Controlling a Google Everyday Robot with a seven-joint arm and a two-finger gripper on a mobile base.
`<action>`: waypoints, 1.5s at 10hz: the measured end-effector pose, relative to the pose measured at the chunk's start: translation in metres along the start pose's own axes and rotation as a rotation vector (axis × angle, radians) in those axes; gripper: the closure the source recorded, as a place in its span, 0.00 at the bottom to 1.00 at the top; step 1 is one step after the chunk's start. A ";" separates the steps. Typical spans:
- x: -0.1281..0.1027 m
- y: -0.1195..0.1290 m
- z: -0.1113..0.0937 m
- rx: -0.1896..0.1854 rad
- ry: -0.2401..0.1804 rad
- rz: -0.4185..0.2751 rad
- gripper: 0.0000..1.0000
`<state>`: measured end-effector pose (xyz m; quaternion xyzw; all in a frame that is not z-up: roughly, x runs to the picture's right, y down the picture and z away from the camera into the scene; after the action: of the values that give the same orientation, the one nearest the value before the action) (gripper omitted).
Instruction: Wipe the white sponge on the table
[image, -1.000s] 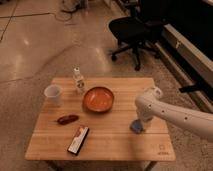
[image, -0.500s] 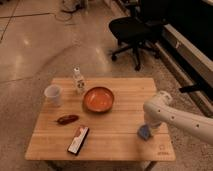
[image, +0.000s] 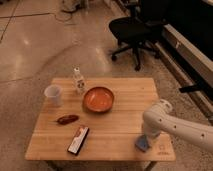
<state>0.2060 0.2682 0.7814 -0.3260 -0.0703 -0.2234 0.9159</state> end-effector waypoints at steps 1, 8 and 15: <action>-0.011 -0.003 -0.001 0.005 -0.015 -0.012 1.00; -0.084 -0.040 -0.010 0.042 -0.102 -0.104 1.00; -0.111 -0.083 -0.007 0.068 -0.111 -0.134 1.00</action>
<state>0.0694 0.2464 0.7926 -0.3012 -0.1503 -0.2632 0.9041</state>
